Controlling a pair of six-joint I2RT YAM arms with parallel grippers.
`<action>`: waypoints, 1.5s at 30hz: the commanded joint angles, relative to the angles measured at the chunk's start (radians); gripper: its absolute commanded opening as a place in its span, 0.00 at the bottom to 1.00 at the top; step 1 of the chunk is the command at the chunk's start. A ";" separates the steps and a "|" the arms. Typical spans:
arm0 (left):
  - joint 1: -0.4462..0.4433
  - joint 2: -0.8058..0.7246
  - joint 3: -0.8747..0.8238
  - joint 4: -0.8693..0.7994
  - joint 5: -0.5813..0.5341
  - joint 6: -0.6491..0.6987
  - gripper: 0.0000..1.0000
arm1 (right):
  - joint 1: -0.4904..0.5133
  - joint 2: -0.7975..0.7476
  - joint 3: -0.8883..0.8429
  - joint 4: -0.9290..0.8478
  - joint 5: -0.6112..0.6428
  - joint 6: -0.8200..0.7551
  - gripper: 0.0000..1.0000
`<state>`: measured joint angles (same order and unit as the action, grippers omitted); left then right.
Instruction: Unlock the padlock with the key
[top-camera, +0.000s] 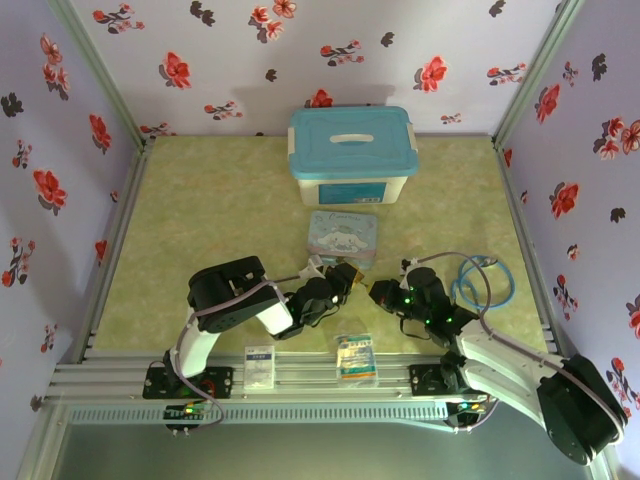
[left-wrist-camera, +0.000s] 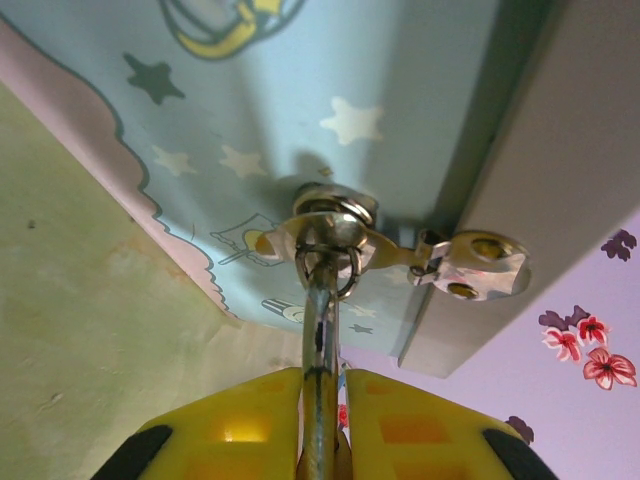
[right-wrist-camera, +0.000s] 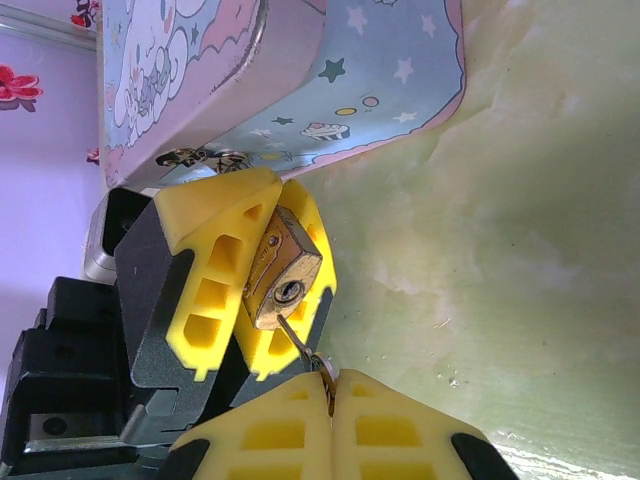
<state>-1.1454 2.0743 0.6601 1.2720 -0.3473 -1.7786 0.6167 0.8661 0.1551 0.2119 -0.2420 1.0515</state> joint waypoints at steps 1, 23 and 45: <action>0.000 -0.012 0.006 0.046 -0.009 -0.007 0.00 | -0.009 0.011 -0.002 0.011 0.019 0.001 0.00; 0.000 -0.031 0.005 0.046 0.001 0.020 0.00 | -0.028 0.039 -0.010 0.071 0.019 0.051 0.00; -0.009 -0.014 0.032 0.046 0.025 0.009 0.00 | -0.031 0.123 -0.006 0.227 0.009 0.196 0.00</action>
<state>-1.1397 2.0727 0.6605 1.2709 -0.3599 -1.7744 0.5934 0.9878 0.1425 0.3744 -0.2401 1.1812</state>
